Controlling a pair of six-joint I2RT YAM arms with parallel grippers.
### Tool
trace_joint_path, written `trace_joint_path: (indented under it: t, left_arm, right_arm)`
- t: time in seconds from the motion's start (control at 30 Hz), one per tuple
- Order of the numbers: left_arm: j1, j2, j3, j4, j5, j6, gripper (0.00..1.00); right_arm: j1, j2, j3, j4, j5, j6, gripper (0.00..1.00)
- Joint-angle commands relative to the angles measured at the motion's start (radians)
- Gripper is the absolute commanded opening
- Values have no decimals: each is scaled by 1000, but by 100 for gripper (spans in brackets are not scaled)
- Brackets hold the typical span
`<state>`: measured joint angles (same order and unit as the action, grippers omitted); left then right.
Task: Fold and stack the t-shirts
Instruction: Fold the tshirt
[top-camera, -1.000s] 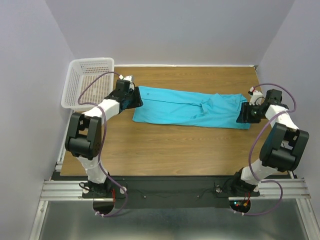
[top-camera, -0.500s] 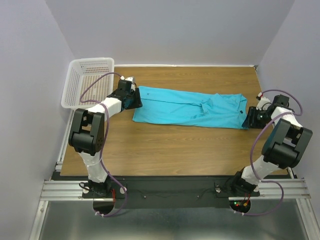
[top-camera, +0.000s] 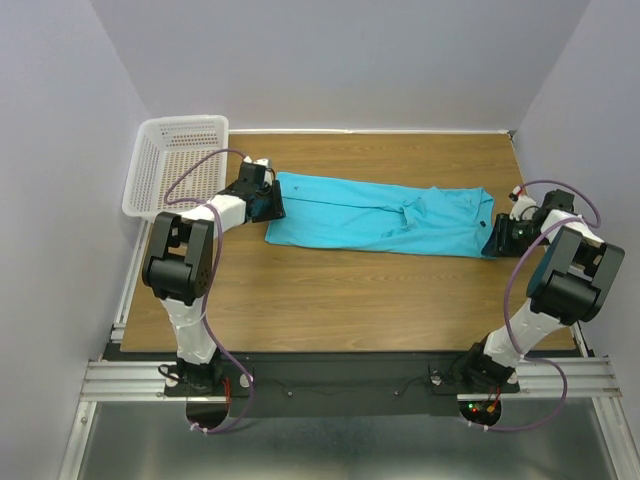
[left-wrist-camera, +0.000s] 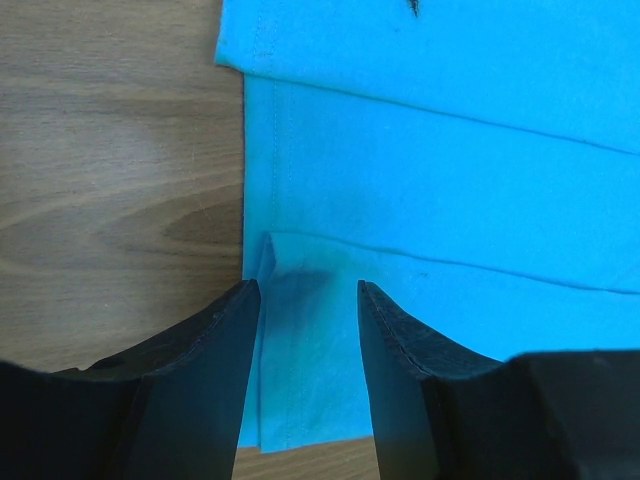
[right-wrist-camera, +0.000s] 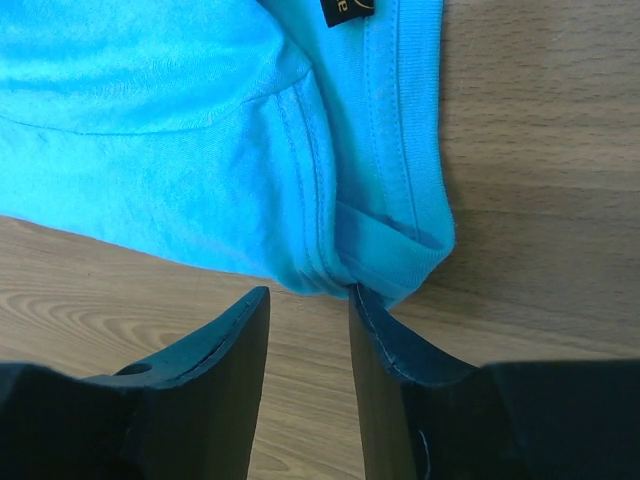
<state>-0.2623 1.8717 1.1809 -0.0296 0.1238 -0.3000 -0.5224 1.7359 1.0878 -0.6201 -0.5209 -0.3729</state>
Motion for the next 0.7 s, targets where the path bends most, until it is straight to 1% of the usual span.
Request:
trace_joint_path:
  t: [0.0,0.17,0.3,0.47,0.67]
  left_arm:
    - [-6,0,54,-3,11,13,55]
    - [-8,18,71,-12,10,16,54]
    - [-9,27,83,-18,2,21,54]
    - [-14,40,97,-36,-15,29,52]
    - [-22,55,108,-58,-32,32,47]
  right_arm:
    - [1,5,41,19,-10,-21,41]
    - [1,22,34,20,-8,-24,30]
    - [1,17,37,22,-4,-23,26]
    - [-1,16,41,22,-4,-24,24]
    - [1,16,43,22,-13,-21,24]
